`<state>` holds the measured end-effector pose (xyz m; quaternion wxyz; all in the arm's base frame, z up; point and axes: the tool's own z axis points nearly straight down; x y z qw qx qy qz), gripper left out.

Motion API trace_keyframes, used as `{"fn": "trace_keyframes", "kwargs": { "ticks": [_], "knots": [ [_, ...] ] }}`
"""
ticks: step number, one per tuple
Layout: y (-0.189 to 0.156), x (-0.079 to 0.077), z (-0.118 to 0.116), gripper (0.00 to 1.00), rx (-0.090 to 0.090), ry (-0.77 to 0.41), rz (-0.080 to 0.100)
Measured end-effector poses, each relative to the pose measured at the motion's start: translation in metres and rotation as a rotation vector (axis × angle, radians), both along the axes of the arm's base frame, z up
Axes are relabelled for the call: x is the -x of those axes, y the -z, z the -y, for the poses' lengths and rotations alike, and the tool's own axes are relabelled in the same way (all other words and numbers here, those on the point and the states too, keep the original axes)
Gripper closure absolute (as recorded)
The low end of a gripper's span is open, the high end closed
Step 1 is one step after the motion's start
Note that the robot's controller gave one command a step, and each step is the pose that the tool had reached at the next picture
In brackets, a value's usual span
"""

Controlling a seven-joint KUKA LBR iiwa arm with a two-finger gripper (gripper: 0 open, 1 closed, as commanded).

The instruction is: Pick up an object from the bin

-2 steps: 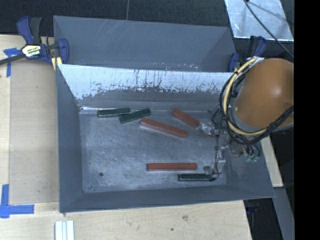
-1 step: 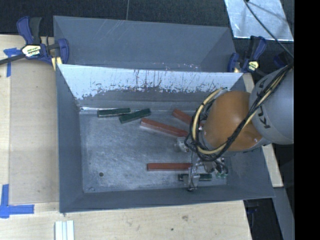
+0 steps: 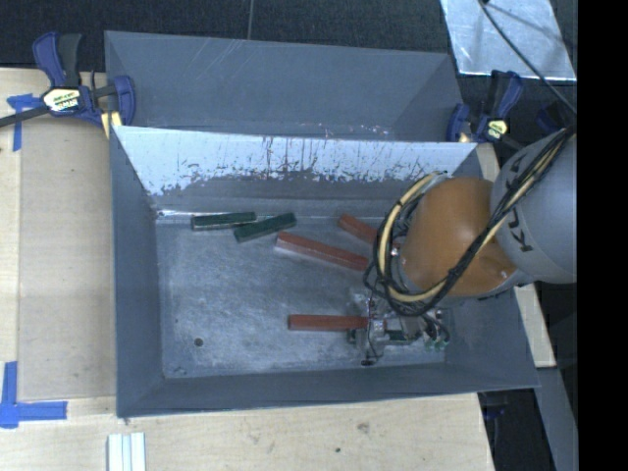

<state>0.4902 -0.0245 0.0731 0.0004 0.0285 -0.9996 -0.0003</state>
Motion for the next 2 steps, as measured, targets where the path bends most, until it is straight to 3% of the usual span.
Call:
{"fn": "trace_keyframes", "kwargs": {
  "ticks": [1, 2],
  "knots": [
    [-0.155, -0.022, -0.027, 1.0, 0.002, -0.508, 0.011],
    [-0.159, -0.027, -0.057, 1.0, 0.0, -0.602, 0.008]
  ]
}}
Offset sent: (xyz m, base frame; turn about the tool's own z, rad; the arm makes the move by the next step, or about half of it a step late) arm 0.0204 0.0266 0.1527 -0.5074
